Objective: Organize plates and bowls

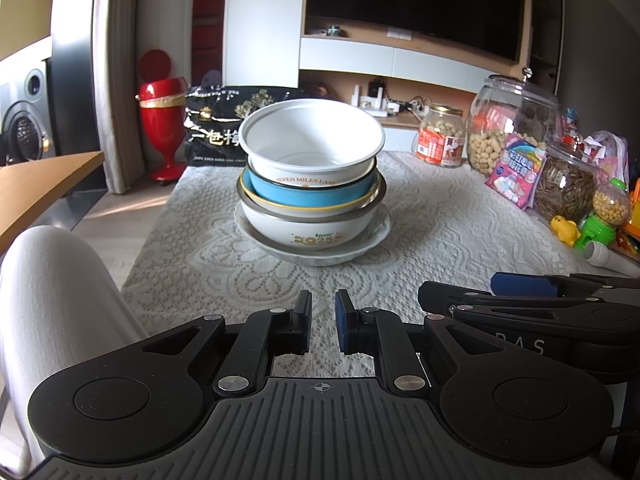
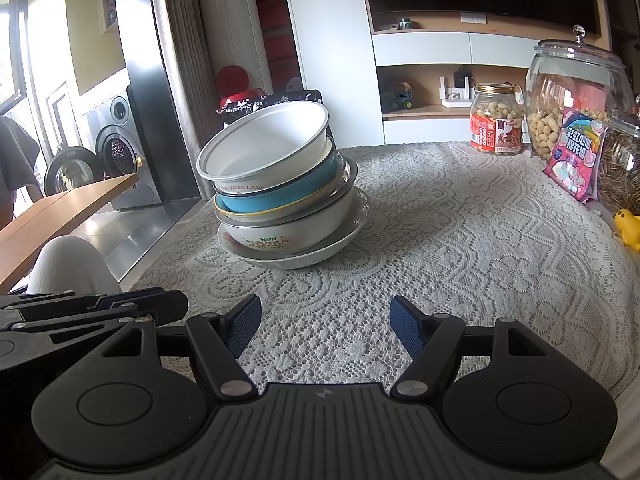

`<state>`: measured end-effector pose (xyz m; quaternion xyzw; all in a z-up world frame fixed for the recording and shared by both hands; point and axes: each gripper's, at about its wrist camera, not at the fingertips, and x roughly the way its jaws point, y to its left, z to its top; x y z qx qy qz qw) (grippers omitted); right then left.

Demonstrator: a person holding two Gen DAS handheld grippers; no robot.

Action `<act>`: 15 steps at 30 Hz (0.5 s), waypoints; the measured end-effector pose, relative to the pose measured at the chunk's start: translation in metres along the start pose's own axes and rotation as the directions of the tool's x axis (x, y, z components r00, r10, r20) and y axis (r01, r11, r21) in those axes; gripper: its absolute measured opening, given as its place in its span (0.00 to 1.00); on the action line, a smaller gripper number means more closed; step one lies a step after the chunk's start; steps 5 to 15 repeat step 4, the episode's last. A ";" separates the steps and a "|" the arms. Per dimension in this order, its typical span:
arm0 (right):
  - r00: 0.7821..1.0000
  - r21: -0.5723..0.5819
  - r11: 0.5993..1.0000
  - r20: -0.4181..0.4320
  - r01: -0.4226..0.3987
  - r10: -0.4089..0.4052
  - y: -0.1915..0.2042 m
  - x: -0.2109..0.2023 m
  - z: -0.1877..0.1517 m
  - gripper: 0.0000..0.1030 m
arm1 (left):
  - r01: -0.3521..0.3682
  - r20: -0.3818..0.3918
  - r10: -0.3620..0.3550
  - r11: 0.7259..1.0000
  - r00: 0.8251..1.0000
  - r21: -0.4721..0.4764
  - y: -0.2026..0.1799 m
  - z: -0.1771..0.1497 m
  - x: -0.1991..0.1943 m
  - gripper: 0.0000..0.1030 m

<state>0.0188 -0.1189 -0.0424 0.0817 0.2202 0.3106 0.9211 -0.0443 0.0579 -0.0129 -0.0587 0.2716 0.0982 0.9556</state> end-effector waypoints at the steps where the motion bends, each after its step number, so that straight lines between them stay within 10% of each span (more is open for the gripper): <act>1: 1.000 0.000 1.000 0.000 -0.001 0.001 0.000 0.000 0.000 0.70 | 0.000 0.001 0.000 1.000 1.000 -0.001 0.000 0.000 0.000 0.15; 15: 1.000 0.001 1.000 -0.001 0.000 0.000 0.000 0.000 0.000 0.70 | 0.001 0.003 -0.001 1.000 1.000 -0.003 -0.002 -0.001 -0.002 0.15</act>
